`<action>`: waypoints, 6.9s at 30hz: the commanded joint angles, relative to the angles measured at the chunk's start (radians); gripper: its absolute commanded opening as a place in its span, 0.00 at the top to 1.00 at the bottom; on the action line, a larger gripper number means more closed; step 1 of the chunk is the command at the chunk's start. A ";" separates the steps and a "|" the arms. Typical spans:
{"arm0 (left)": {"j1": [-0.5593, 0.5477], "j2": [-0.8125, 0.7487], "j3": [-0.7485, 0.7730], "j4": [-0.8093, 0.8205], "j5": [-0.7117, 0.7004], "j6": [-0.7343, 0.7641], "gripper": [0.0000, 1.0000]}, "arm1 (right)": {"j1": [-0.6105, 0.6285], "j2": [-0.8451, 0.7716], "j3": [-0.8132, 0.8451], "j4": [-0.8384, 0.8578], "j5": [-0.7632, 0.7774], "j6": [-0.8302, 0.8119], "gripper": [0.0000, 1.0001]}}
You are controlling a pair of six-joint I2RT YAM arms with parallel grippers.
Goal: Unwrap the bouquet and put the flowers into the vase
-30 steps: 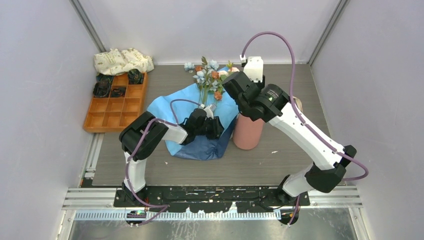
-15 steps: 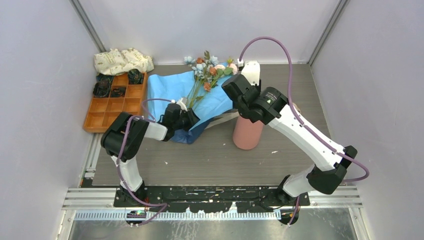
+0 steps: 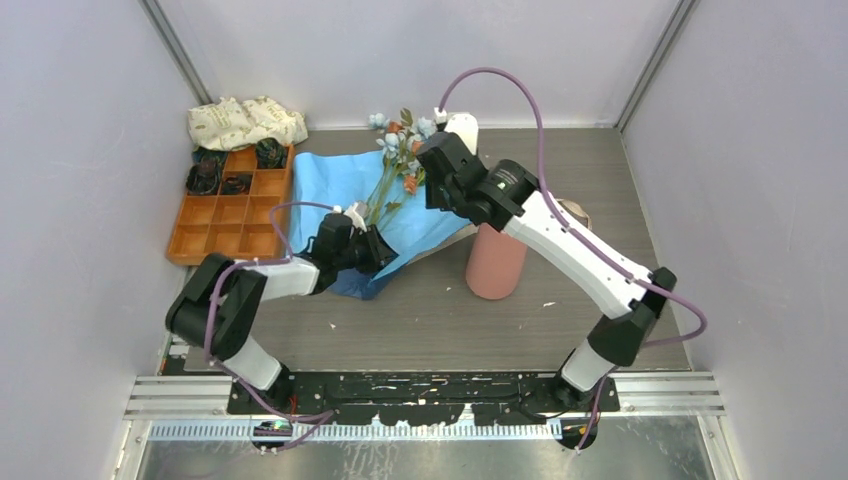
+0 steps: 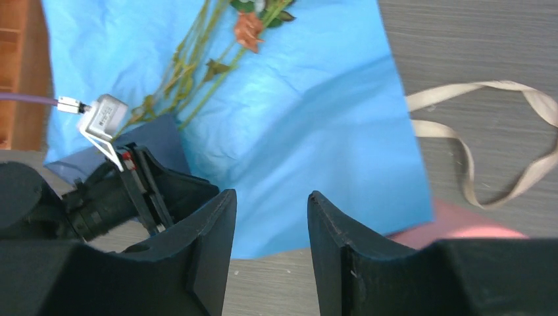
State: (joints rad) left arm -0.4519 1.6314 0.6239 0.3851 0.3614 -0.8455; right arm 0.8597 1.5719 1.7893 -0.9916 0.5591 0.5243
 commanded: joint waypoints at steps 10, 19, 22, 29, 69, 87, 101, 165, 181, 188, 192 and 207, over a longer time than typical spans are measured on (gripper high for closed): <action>-0.055 -0.449 -0.001 -0.287 -0.101 0.102 0.70 | -0.001 0.358 0.196 0.058 -0.219 0.040 0.94; -0.051 -0.885 0.074 -0.791 -0.560 0.195 0.68 | 0.022 0.342 -0.039 0.105 -0.281 0.101 0.99; -0.051 -0.929 0.107 -0.855 -0.607 0.212 0.67 | 0.050 0.333 -0.119 0.111 -0.282 0.118 0.99; -0.051 -0.918 0.129 -0.888 -0.601 0.221 0.66 | 0.118 0.300 -0.289 0.120 -0.253 0.180 0.99; -0.051 -1.068 0.452 -1.221 -0.907 0.286 0.58 | 0.095 0.577 0.026 0.346 -0.702 0.027 0.99; -0.051 -1.102 0.488 -1.256 -0.896 0.286 0.55 | 0.250 0.517 -0.227 0.482 -0.903 0.043 0.99; -0.052 -1.027 0.508 -1.262 -0.829 0.281 0.53 | 0.252 0.493 -0.193 0.401 -0.781 0.027 0.94; 0.114 0.643 1.219 -0.844 -0.230 0.360 0.82 | 0.090 -0.381 -0.513 0.366 0.015 -0.009 0.37; 0.023 0.184 0.926 -0.914 -0.314 0.311 0.91 | 0.076 -0.338 -0.513 0.395 -0.032 -0.041 0.38; -0.022 -0.016 0.673 -0.906 -0.392 0.278 0.91 | 0.074 -0.237 -0.489 0.406 -0.134 -0.002 0.38; -0.024 -0.125 0.515 -0.873 -0.434 0.257 0.91 | 0.075 -0.204 -0.493 0.418 -0.171 0.028 0.38; -0.024 -0.233 0.397 -0.840 -0.478 0.261 0.43 | 0.000 0.175 -0.215 0.342 -0.310 0.119 0.46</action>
State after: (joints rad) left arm -0.4774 1.4670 1.0168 -0.5053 -0.1112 -0.5934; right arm 0.9127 1.6604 1.4605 -0.6262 0.3218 0.5808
